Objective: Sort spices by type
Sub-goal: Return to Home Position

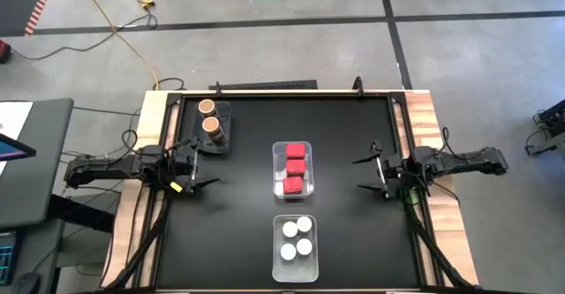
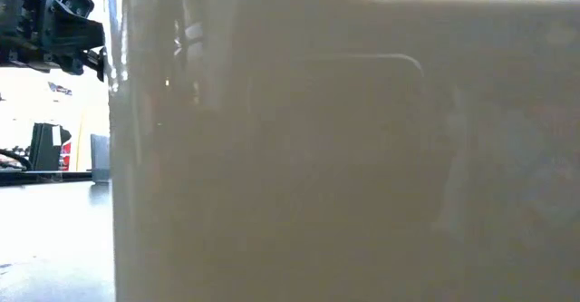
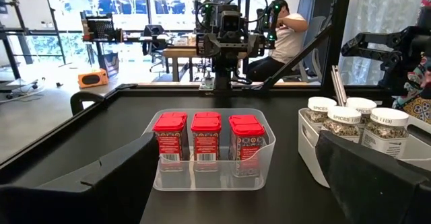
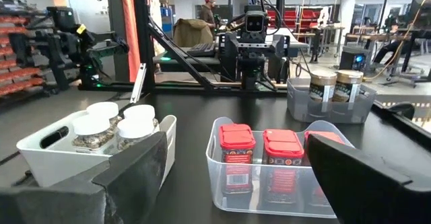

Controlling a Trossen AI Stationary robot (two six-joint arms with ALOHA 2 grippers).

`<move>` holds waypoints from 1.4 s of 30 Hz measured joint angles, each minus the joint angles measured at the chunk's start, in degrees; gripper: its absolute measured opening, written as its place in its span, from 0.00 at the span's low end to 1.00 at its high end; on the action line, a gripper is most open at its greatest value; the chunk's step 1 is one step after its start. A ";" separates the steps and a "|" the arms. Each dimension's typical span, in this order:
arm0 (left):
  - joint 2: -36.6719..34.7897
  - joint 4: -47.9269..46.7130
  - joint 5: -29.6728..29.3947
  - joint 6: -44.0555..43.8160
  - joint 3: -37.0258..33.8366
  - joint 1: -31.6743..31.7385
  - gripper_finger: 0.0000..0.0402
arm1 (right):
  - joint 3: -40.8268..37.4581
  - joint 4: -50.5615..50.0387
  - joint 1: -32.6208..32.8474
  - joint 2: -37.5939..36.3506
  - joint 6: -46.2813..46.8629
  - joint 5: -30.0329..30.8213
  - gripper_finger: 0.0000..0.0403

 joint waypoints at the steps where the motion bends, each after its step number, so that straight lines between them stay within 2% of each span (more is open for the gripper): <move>1: 0.00 0.00 0.00 0.00 0.00 0.00 0.95 | 0.00 -0.01 -0.02 0.00 -0.83 0.00 0.95; 8: 0.00 0.00 0.00 -0.02 0.00 0.00 0.95 | 0.01 -0.01 -1.82 1.09 -1.39 0.03 0.95; 15: 0.01 0.00 0.00 0.01 0.00 0.00 0.95 | 0.01 -0.01 -4.15 5.39 -0.40 0.08 0.95; 27: 0.00 0.00 0.00 -0.02 0.00 0.00 0.95 | 0.01 -0.01 -4.15 12.39 -0.68 0.14 0.95; 42: 0.01 -0.01 0.00 -0.02 -0.01 -0.01 0.95 | 0.01 -0.01 -4.15 12.76 -0.83 0.17 0.95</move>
